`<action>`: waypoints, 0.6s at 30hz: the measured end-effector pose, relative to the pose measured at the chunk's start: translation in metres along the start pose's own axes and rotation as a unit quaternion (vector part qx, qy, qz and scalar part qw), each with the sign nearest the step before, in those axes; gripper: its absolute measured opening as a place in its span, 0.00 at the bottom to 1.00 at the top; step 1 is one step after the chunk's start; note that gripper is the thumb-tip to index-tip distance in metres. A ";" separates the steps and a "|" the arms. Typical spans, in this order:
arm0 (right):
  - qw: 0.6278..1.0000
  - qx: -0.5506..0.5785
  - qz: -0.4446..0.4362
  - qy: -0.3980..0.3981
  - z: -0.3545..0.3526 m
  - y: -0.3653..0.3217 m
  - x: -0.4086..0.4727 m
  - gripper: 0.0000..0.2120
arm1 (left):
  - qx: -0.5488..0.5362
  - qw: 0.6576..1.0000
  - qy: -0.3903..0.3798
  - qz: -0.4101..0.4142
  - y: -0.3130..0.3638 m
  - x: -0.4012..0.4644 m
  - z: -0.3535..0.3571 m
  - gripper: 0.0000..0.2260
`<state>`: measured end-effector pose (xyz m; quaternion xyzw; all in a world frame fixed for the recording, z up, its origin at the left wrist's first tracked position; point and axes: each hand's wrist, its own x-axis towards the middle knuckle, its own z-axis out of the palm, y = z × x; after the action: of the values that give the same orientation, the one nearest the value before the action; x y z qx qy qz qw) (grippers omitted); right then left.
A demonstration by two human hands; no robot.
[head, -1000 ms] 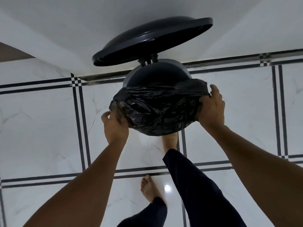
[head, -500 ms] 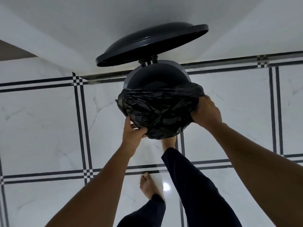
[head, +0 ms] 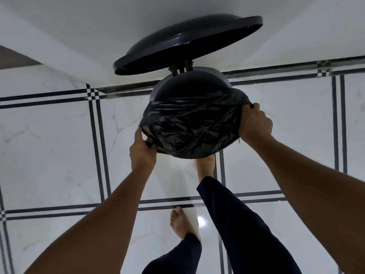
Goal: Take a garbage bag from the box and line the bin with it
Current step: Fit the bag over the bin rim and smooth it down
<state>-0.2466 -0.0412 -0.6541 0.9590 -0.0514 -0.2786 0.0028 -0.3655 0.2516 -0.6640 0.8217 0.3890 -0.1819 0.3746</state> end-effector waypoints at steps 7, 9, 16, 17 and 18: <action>0.985 0.140 0.045 -0.089 -0.014 0.009 0.036 0.17 | -0.027 0.997 -0.015 -0.066 0.031 0.030 0.001 0.18; 0.946 0.291 0.111 -0.093 -0.022 0.008 0.046 0.14 | -0.110 0.986 -0.037 -0.120 0.027 0.034 -0.002 0.13; 0.975 0.192 0.107 -0.045 -0.062 -0.018 0.059 0.21 | -0.346 0.915 -0.033 -0.203 0.028 0.023 -0.004 0.09; 0.979 0.175 0.101 -0.038 -0.067 -0.024 0.060 0.20 | -0.379 0.898 -0.026 -0.222 0.032 0.020 -0.004 0.08; 0.978 0.180 0.100 -0.033 -0.071 -0.029 0.062 0.19 | -0.403 0.883 -0.012 -0.240 0.035 0.019 -0.004 0.08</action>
<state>-0.1543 -0.0197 -0.6284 0.9240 -0.1962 -0.2950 -0.1442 -0.3264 0.2500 -0.6561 0.4790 0.6093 -0.1035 0.6234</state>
